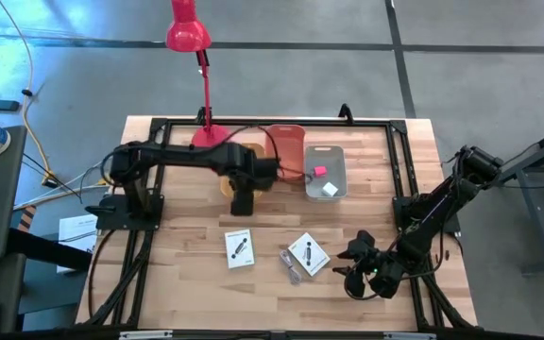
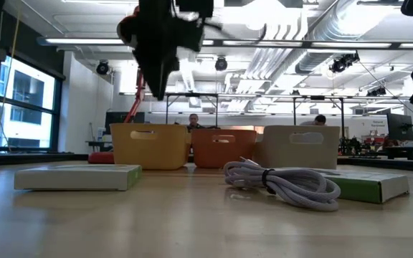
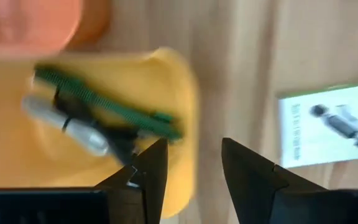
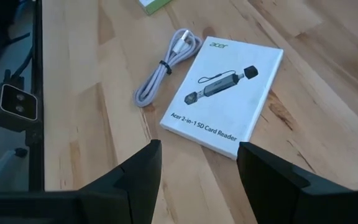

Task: Pick and place items into bin
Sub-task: Put the purple charger cable into the yellow bin

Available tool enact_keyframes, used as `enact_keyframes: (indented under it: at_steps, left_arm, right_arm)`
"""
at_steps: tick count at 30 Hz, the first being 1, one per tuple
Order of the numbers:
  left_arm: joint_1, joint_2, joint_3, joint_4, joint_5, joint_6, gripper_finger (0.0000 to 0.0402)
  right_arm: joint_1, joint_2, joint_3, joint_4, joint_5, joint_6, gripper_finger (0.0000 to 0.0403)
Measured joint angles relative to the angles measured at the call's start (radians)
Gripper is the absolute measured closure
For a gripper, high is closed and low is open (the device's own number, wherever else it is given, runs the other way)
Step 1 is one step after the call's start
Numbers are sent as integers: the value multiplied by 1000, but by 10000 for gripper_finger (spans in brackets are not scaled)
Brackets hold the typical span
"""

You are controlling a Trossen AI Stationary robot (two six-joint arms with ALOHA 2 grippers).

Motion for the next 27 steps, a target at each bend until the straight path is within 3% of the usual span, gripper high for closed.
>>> enact_keyframes:
  at_steps: [6, 13, 20, 27]
  left_arm:
    - [-130, 0, 44, 93, 0, 29, 283]
    - [-317, 0, 39, 405, 19, 173, 291]
    - [-461, 48, 3, 616, -138, 391, 290]
    - [-479, 160, -2, 624, -196, 387, 290]
  right_arm:
    - [-23, 0, 0, 0, 0, -29, 204]
    - [-48, 0, 0, 0, -12, -65, 204]
    - [-53, 0, 0, 0, -13, -74, 204]
    - [-50, 0, 0, -2, -14, -73, 204]
